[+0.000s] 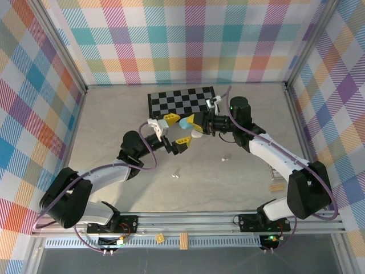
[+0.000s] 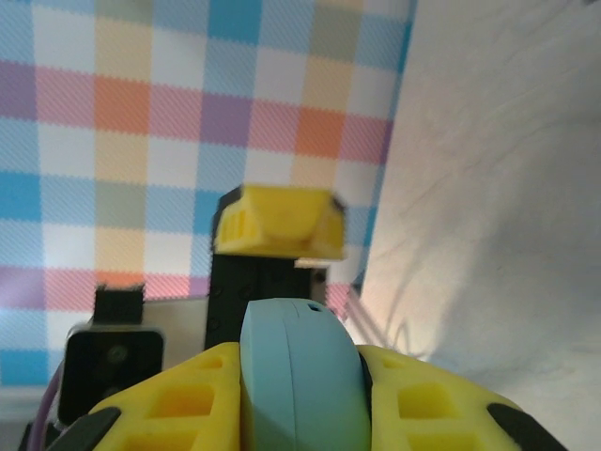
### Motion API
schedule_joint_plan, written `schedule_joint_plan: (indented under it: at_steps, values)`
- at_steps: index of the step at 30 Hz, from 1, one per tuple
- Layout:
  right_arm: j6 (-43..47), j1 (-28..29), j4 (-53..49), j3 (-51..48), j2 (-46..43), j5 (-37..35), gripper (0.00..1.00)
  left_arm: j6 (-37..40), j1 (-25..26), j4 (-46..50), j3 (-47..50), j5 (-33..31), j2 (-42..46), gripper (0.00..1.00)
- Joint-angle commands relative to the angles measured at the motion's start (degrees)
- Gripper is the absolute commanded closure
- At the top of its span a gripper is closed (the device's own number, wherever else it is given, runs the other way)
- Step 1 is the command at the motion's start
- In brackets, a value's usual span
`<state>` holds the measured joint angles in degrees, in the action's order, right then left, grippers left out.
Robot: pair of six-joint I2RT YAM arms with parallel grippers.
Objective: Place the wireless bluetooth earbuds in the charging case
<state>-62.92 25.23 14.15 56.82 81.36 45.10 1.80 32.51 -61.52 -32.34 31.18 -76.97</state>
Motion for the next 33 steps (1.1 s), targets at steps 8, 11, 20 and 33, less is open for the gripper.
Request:
schedule_joint_plan:
  at_steps: [8, 11, 20, 33]
  values:
    - [19.06, -4.84, -18.53, -2.07, 4.03, -21.72, 0.82, 6.32, 0.01, 23.24, 3.74, -6.09, 13.09, 0.0]
    - [21.02, -5.37, -19.04, -2.56, 7.14, -24.27, 0.82, 8.74, 0.01, 35.57, 1.37, -12.04, 14.95, 0.0]
    - [23.72, -6.15, -18.27, -2.3, 16.41, -26.86, 0.82, 1.57, 0.18, 46.29, -1.5, -28.56, 14.48, 0.0]
    - [27.73, -7.73, -21.56, -2.11, 16.77, -32.89, 0.51, -23.36, 0.18, 81.42, -16.9, -52.25, 7.86, 0.0]
